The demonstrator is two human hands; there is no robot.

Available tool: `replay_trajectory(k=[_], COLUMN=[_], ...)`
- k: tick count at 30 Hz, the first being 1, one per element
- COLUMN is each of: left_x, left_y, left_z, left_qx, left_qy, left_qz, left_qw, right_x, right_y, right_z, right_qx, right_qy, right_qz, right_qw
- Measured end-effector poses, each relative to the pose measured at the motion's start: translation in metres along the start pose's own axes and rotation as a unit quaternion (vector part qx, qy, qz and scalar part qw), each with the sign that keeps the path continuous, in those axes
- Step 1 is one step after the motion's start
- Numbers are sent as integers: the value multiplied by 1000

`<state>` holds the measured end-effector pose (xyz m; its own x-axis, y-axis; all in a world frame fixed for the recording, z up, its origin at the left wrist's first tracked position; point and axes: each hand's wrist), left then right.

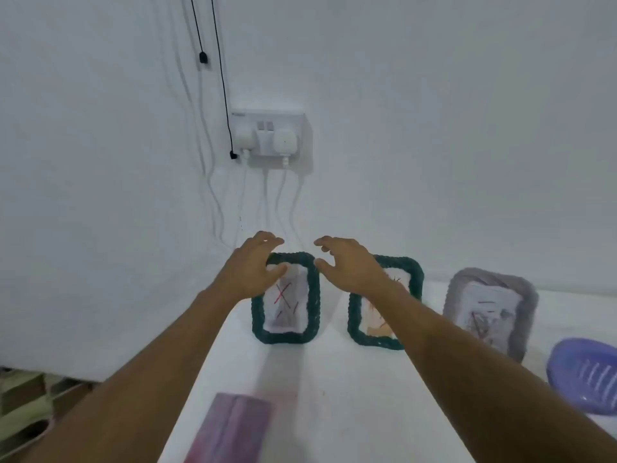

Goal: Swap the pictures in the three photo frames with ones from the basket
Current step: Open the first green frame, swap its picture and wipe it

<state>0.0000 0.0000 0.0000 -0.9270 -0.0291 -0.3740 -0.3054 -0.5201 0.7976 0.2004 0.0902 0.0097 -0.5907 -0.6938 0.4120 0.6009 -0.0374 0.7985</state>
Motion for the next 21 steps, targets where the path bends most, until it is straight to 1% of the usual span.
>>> replay_trajectory(k=[2,4,6,9,11,14,17,21], left_x=[10,21,31,36,36,32,22,-5], left_y=[-2,-11,-22,-32,-38,-43,-43,-37], left_z=[-9,-22,-34,-50,-62,-70,-72,-72], left_qx=[-22,-27,-31,-19,-13,-24,-18,4], left_qy=[9,27,79,154,176,174,169,154], left_qz=[-24,-54,-94,-187,-216,-234,-269,-353], left_qw=[999,998,992,970,960,956,948,923], right_x=[6,8,5,2,0,-3,-11,-25], right_y=[-16,-35,-50,-59,-59,-50,-37,-8], right_z=[-2,-8,-12,-18,-25,-39,-53,-65], right_qx=[-4,-16,-31,-46,-58,-78,-104,-120], right_qy=[-1,-20,-53,-97,-120,-140,-174,-210], right_qz=[28,55,76,118,156,218,268,344], right_qw=[1000,998,995,987,979,963,942,908])
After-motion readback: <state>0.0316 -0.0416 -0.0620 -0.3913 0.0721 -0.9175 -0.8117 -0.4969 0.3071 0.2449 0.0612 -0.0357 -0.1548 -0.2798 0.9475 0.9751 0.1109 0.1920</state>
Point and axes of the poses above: each hand's wrist, its own z-axis towards the middle knuckle, its own y-axis out of the back of the hand, x = y × z, and after that the axes turned 13 degrees about -x, right-handed
